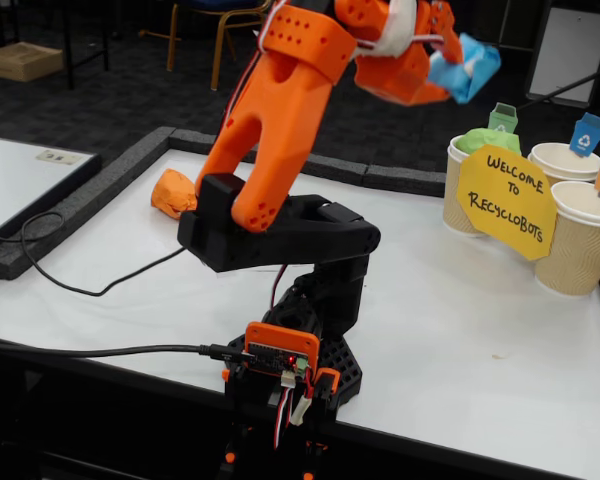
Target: Sort rubbish by color.
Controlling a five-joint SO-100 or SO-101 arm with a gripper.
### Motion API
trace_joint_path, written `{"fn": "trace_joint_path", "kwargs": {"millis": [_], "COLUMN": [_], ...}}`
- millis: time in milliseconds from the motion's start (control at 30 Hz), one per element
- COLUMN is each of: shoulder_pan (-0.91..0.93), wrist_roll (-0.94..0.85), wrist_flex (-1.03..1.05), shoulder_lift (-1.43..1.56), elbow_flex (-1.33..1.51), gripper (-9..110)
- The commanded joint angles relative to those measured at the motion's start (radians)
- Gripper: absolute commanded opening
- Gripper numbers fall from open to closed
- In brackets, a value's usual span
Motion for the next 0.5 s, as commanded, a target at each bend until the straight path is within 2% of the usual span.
{"fn": "trace_joint_path", "kwargs": {"millis": [0, 467], "shoulder_pan": [0.026, 0.028], "wrist_roll": [-0.020, -0.020], "wrist_flex": [-0.028, 0.018], "shoulder_lift": [-0.057, -0.149], "elbow_flex": [-0.155, -0.212], "gripper": [0, 0]}}
